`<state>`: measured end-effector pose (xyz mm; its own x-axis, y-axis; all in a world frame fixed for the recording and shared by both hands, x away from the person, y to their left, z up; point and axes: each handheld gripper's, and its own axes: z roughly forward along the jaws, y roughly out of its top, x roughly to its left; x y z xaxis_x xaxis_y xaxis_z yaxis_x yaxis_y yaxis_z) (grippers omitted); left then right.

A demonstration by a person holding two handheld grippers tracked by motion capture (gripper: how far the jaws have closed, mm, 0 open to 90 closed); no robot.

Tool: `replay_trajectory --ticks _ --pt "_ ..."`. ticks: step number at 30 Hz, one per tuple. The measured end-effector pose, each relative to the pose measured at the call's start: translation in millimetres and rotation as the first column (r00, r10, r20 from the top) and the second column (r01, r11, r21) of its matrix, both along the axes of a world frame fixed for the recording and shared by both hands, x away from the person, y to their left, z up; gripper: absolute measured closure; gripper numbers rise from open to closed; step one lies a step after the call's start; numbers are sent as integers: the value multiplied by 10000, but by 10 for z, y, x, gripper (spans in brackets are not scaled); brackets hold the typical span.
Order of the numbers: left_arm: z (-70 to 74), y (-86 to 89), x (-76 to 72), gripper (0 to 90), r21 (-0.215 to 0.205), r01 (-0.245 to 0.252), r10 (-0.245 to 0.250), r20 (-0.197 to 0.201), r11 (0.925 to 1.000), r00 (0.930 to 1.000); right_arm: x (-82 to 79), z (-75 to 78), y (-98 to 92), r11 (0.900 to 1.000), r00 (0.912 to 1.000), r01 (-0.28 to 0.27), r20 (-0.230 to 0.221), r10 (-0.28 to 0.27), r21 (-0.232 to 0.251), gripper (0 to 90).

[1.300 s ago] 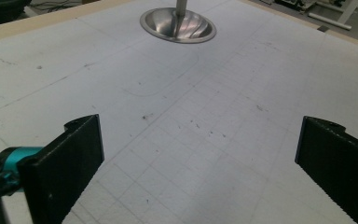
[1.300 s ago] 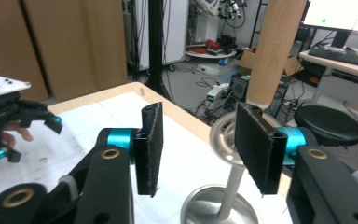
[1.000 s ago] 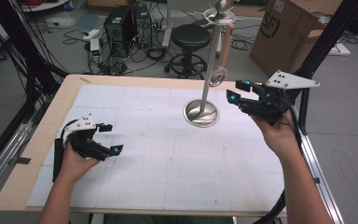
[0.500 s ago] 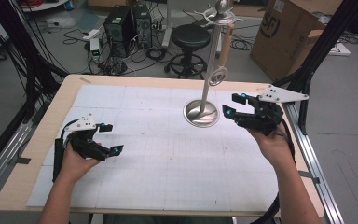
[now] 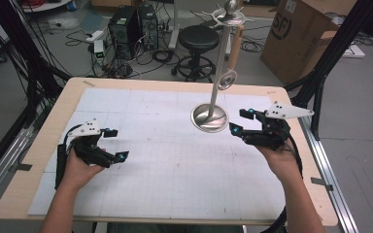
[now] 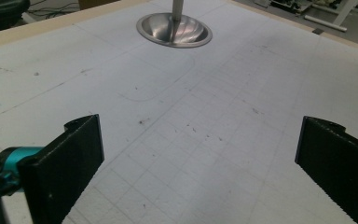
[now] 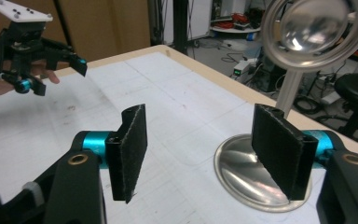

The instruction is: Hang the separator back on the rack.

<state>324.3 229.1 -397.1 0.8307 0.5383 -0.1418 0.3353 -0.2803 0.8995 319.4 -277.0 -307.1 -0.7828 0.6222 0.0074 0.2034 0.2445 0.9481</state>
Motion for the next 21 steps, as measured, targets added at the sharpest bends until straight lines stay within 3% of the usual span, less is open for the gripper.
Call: replay_trajectory --ticks 19,21 --pt "-6 -22 1 16 94 59 -59 32 9999 10000 -110 -556 -168 9994 9973 24 -729 2 357 249" --pt "-9 -22 5 17 105 57 -58 29 9999 10000 -105 -597 -167 9999 9958 36 -918 -24 132 241"
